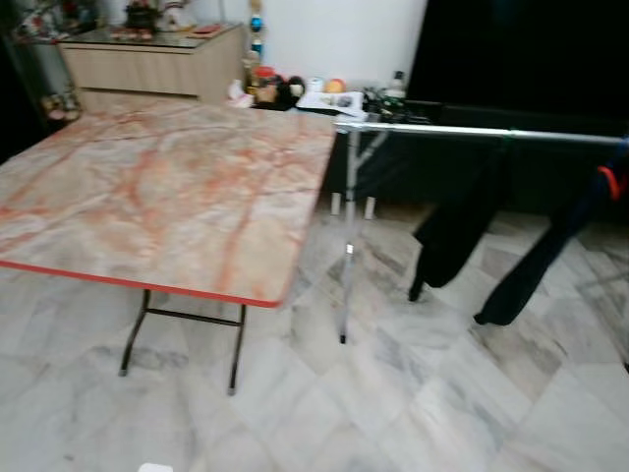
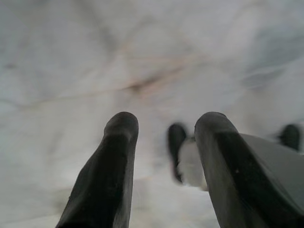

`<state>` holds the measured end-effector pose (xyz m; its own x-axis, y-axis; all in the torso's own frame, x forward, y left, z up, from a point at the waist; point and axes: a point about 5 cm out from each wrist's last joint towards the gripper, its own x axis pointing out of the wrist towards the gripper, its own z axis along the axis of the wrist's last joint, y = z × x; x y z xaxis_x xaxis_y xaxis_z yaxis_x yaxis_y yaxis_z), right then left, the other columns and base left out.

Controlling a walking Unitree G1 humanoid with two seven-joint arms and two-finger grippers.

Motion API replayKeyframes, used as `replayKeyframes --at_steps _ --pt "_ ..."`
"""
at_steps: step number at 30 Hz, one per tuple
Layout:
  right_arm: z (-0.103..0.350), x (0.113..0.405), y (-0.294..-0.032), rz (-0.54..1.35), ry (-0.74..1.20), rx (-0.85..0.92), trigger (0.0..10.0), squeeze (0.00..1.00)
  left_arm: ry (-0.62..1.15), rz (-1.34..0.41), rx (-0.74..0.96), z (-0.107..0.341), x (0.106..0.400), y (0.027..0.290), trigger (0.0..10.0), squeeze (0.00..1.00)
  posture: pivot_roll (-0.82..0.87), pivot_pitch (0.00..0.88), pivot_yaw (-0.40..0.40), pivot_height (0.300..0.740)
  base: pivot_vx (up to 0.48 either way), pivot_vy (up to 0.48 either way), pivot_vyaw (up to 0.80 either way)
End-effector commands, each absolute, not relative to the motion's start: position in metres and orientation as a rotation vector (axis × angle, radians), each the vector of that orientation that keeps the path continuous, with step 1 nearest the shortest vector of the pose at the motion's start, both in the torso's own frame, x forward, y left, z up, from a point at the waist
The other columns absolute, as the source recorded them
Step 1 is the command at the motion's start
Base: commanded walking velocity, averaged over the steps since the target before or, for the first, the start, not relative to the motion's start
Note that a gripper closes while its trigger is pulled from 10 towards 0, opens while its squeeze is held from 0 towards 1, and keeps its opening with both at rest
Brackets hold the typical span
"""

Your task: Hang hanger

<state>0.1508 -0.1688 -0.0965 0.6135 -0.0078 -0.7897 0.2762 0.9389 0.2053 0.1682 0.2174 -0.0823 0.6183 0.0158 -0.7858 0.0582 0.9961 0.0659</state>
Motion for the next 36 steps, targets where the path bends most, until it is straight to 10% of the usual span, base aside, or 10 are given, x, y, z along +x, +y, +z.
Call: replayKeyframes --at_steps 1,36 --pt "-0.0949 0.1554 -0.1642 -0.167 0.885 0.340 10.0 0.00 0.929 0.002 0.102 -0.0832 0.1619 0.2276 10.0 0.00 0.18 0.000 0.005 0.740 0.000 -0.368 0.00" --pt "-0.0953 0.1546 -0.1709 -0.162 0.903 0.310 10.0 0.00 0.947 0.009 0.061 -0.0877 0.1549 0.2215 10.0 0.00 0.18 0.008 -0.016 0.740 0.098 0.000 -0.03"
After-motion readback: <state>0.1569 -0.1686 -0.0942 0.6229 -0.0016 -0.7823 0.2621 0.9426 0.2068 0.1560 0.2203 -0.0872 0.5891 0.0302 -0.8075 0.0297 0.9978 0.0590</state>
